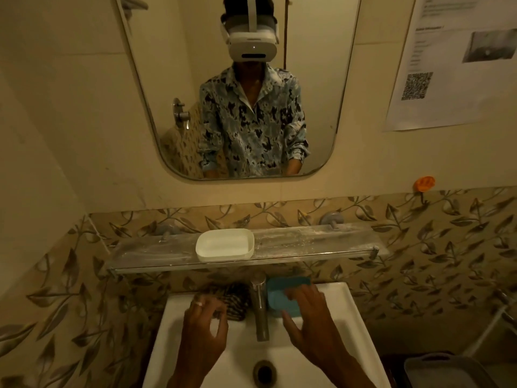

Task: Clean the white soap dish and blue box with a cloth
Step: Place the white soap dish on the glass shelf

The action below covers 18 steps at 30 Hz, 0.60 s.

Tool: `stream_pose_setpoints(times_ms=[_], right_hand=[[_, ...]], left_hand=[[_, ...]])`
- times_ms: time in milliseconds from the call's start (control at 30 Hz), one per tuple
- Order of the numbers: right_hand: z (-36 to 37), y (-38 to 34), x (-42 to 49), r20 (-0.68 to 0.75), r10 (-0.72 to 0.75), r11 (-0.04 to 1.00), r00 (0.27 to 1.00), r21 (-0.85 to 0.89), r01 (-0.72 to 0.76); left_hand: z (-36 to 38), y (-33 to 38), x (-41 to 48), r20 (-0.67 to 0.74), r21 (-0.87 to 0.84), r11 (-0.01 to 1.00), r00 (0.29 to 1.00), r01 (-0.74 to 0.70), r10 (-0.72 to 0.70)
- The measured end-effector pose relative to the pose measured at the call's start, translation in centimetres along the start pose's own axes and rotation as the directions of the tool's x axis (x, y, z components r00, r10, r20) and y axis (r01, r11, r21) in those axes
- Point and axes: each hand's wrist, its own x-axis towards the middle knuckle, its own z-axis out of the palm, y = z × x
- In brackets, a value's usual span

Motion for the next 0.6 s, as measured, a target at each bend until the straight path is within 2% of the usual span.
stream_pose_setpoints(times_ms=[100,333,400,467,533,600], right_hand=[[0.4,3.4,-3.8,0.055,0.124,0.991,0.991,-0.053,-0.121],[1.5,7.0,-8.2,0.099,0.359,0.930,0.928,-0.126,-0.346],[1.9,7.3,-8.5,0.106,0.388,0.918,0.916,-0.133,-0.374],[2.2,7.3,-8.5,0.111,0.395,0.915,0.912,-0.141,-0.379],[2.5,7.3,-8.4,0.112,0.415,0.906,0.903,-0.143,-0.399],[2.7,7.2,-8.1,0.126,0.442,0.895,0.888,-0.126,-0.427]], left_hand=[[3.5,-4.2,-1.1,0.195,0.125,0.971,0.955,0.204,-0.225],[7.8,-10.3,1.4,0.501,0.200,0.972,0.840,0.122,-0.208],[8.4,-10.9,1.3,0.541,0.228,0.971,0.821,0.066,-0.183],[8.8,-11.3,1.1,0.531,0.273,0.962,0.831,0.020,-0.168],[9.2,-11.2,1.0,0.533,0.312,0.948,0.817,0.053,-0.221],[8.9,-10.5,0.9,0.486,0.383,0.922,0.837,0.054,-0.251]])
